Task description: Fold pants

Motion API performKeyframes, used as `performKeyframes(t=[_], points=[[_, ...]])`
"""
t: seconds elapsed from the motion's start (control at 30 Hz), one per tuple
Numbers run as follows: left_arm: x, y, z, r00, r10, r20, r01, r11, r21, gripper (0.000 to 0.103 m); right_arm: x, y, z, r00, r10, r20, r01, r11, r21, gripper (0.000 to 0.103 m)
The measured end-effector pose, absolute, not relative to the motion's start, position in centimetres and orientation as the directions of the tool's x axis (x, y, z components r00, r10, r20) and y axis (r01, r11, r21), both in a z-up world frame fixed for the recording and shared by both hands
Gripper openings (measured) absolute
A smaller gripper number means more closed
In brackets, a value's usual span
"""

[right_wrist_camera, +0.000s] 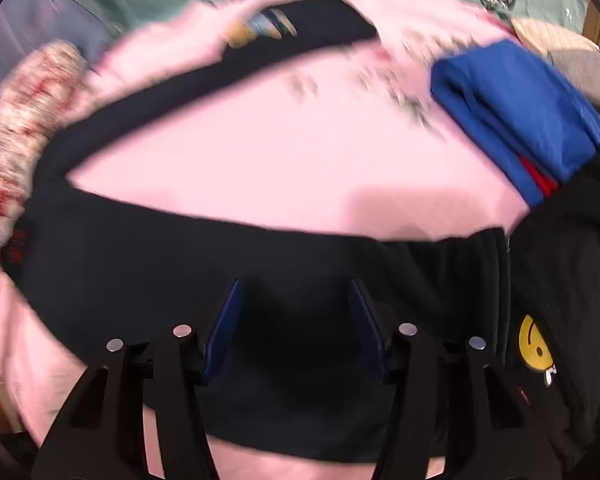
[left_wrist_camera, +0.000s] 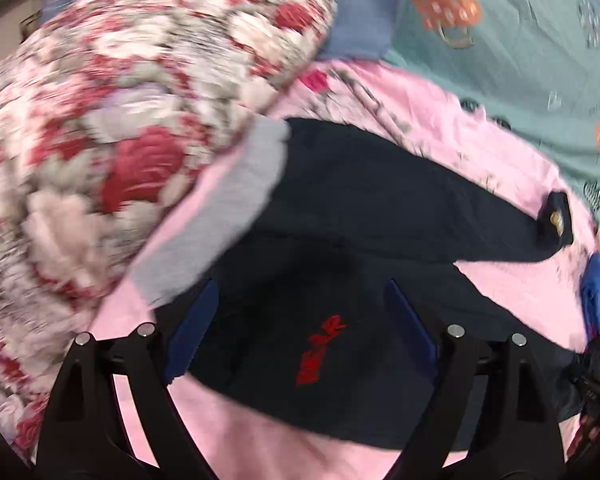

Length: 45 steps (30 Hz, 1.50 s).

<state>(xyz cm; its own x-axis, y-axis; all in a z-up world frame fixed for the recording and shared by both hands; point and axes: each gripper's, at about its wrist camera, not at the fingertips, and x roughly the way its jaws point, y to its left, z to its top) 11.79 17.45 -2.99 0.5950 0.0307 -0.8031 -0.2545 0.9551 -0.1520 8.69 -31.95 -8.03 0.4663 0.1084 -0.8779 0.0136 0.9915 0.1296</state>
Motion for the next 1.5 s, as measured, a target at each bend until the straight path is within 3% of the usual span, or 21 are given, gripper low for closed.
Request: performKeyframes(t=[0.1, 0.33, 0.63, 0.8, 0.87, 0.9, 0.97, 1.0, 1.27, 1.4, 1.5], points=[[13.5, 17.0, -3.8, 0.559, -0.008, -0.829, -0.255, 0.95, -0.181, 0.087, 9.6, -33.4, -7.4, 0.463, -0.008, -0.886, 0.113, 0.992, 0.05, 0.057], [15.9, 13.6, -2.5, 0.64, -0.079, -0.764, -0.206, 0.941, -0.27, 0.091, 16.8, -35.8, -2.4, 0.668, 0.015, -0.744, 0.143, 0.979, 0.148, 0.071], [15.2, 8.5, -4.0, 0.714, 0.014, -0.7, -0.052, 0.998, -0.033, 0.091, 26.9, -38.8, -3.8, 0.656, -0.013, -0.755, 0.263, 0.941, 0.213, 0.071], [16.0, 9.2, -4.7, 0.689, -0.019, -0.725, -0.06, 0.995, -0.083, 0.091, 29.3, -40.2, -5.6, 0.62, 0.048, -0.783, 0.319, 0.897, 0.307, 0.071], [16.1, 9.4, -5.0, 0.684, -0.015, -0.73, -0.067, 0.994, -0.083, 0.091, 30.2, -40.1, -6.2, 0.603, 0.038, -0.797, 0.346, 0.887, 0.305, 0.064], [16.2, 9.4, -5.1, 0.681, -0.013, -0.733, -0.067, 0.995, -0.08, 0.091, 30.5, -40.1, -6.4, 0.603, 0.048, -0.796, 0.348, 0.882, 0.317, 0.044], [16.5, 9.5, -5.5, 0.67, -0.016, -0.743, -0.069, 0.994, -0.084, 0.091, 31.0, -40.2, -6.7, 0.602, 0.092, -0.793, 0.345, 0.866, 0.362, 0.024], [16.6, 9.6, -5.7, 0.663, -0.015, -0.748, -0.073, 0.994, -0.085, 0.091, 31.0, -40.1, -6.5, 0.605, 0.105, -0.789, 0.337, 0.864, 0.374, 0.006], [16.9, 10.6, -6.1, 0.655, 0.021, -0.756, -0.128, 0.988, -0.082, 0.091, 23.4, -41.2, -1.3, 0.637, -0.028, -0.77, 0.388, 0.875, 0.29, 0.005], [17.0, 11.1, -6.1, 0.655, 0.05, -0.754, -0.154, 0.986, -0.068, 0.091, 20.6, -42.8, -3.6, 0.555, 0.018, -0.832, 0.433, 0.847, 0.308, 0.005], [17.0, 11.8, -5.9, 0.658, 0.067, -0.75, -0.18, 0.981, -0.07, 0.091, 19.2, -42.9, -5.9, 0.471, 0.005, -0.882, 0.454, 0.856, 0.247, 0.015]])
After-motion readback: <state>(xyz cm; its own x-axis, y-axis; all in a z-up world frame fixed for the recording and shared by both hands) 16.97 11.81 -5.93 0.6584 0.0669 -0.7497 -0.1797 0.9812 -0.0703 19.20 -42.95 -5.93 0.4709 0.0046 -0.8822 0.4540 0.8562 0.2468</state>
